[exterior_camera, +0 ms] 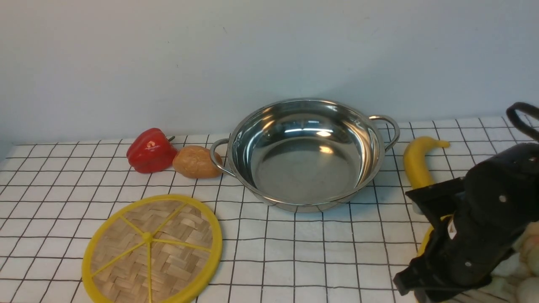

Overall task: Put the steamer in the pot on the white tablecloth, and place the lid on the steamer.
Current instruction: 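Reach for and grasp the rim of the bamboo steamer holding the buns with the right gripper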

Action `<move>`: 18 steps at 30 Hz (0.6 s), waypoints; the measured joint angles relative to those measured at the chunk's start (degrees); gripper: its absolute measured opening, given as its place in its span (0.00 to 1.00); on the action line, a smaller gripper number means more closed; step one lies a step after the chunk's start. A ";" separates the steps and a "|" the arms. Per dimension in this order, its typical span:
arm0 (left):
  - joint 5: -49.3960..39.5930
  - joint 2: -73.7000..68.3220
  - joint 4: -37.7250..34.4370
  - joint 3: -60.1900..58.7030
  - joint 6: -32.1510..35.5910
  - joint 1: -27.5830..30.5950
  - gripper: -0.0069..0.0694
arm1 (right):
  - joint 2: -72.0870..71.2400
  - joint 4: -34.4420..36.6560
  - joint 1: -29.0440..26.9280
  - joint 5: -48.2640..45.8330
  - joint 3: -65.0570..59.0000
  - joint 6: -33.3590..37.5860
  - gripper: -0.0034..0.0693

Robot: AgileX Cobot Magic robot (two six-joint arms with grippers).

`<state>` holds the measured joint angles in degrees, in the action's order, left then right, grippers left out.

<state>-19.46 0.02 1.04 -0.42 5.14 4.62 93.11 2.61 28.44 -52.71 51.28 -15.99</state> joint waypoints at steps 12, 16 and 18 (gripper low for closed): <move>0.00 0.00 0.00 0.00 0.00 0.00 0.71 | 2.93 0.42 0.00 1.69 0.04 0.06 0.38; 0.00 0.00 0.00 0.00 0.00 0.00 0.71 | 2.93 -0.84 0.02 -0.44 0.21 1.43 0.20; 0.00 0.00 0.00 0.00 0.00 0.00 0.71 | 2.77 -1.45 0.06 -2.07 0.21 1.08 0.13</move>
<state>-19.46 0.02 1.04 -0.42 5.14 4.62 95.88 1.16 28.50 -54.77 51.49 -14.91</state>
